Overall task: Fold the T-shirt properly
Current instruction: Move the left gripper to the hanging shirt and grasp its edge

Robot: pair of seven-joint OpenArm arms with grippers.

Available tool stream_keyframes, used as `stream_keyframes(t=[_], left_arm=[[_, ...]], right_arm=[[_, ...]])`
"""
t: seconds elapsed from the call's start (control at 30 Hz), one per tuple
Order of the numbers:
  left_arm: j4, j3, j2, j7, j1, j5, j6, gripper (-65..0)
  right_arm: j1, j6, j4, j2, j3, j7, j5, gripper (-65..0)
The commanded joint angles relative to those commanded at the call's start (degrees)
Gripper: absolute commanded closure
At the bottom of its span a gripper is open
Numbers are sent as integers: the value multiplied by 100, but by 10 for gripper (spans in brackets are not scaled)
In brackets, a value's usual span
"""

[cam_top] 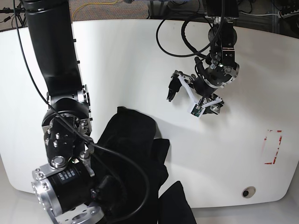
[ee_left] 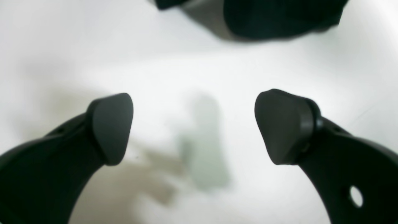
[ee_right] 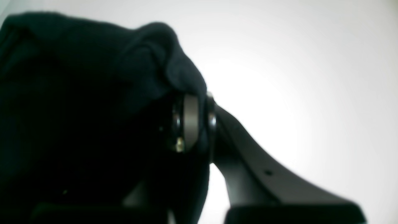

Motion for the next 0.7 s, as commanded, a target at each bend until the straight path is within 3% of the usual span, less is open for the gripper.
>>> stream_keyframes(t=[0.7], left_arm=[[-316, 18, 114, -9, -527, 0, 26, -625]], right_arm=[[0, 0, 0, -114, 0, 0, 0, 0]])
